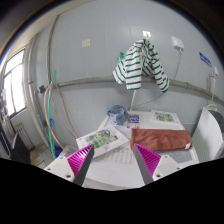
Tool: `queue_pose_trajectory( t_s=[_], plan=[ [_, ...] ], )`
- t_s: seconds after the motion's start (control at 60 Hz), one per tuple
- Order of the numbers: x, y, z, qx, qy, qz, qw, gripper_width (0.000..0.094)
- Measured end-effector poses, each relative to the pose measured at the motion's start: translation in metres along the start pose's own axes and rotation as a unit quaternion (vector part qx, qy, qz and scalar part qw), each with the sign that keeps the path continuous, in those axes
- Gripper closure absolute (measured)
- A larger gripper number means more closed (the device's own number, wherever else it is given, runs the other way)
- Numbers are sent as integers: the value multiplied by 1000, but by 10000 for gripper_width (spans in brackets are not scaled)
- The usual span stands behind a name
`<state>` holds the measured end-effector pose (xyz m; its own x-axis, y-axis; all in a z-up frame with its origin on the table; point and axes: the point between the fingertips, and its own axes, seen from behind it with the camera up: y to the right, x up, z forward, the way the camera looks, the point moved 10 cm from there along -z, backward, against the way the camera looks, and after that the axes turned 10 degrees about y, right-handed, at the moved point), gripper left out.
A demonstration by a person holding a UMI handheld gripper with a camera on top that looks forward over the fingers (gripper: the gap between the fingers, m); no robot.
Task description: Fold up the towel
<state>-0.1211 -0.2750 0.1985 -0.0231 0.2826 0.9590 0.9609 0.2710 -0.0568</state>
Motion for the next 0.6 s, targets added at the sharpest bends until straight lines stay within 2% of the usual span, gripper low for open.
queue_pose_trajectory(
  t_s=[0.15, 0.317, 0.433, 0.6],
  plan=[
    [-1, 18, 44, -14, -11, -8, 1000, 104],
    [-17, 50, 146, -4, -52, 6, 999, 118],
    [-36, 86, 207, -28, -79, -16, 996, 135],
    [-53, 114, 256, -30, -110, -31, 993, 226]
  ],
)
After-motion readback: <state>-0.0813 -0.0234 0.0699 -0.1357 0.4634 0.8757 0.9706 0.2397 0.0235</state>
